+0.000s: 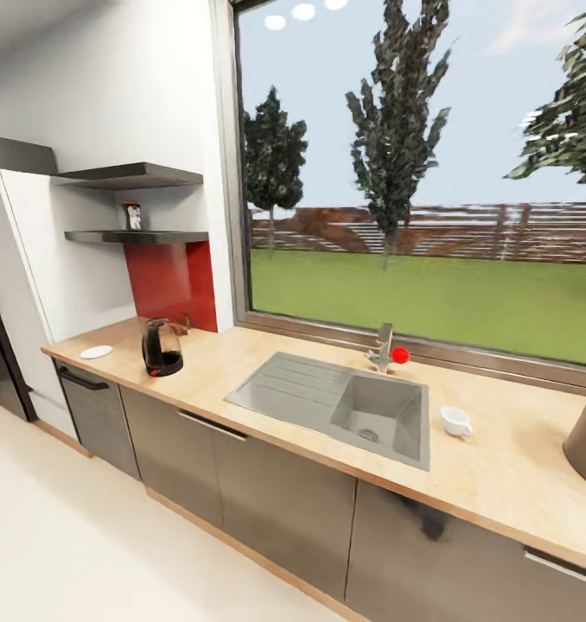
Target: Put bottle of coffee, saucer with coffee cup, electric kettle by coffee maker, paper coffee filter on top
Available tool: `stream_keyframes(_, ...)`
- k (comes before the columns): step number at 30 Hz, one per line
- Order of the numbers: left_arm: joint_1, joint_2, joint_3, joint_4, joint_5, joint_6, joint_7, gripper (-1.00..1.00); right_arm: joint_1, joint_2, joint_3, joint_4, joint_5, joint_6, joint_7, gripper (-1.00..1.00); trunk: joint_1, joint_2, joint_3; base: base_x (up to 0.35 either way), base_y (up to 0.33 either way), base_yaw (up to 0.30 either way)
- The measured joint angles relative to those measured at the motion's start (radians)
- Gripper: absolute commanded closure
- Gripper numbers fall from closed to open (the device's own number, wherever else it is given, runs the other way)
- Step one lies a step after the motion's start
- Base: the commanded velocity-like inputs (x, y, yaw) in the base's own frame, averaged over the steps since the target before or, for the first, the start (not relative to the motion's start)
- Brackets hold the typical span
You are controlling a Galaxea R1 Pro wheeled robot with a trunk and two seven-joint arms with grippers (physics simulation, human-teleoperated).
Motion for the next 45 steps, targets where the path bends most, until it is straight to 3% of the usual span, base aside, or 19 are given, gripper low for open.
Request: stream_keyframes(45, 0.000, 0.000, 0.000, 0.000, 0.000, 0.000, 0.000, -1.00, 0.000, 0.002, 0.000, 0.000, 0.000, 0.000, 0.000, -1.00, 0.000, 0.000, 0.000, 0.218, 0.286, 0.001)
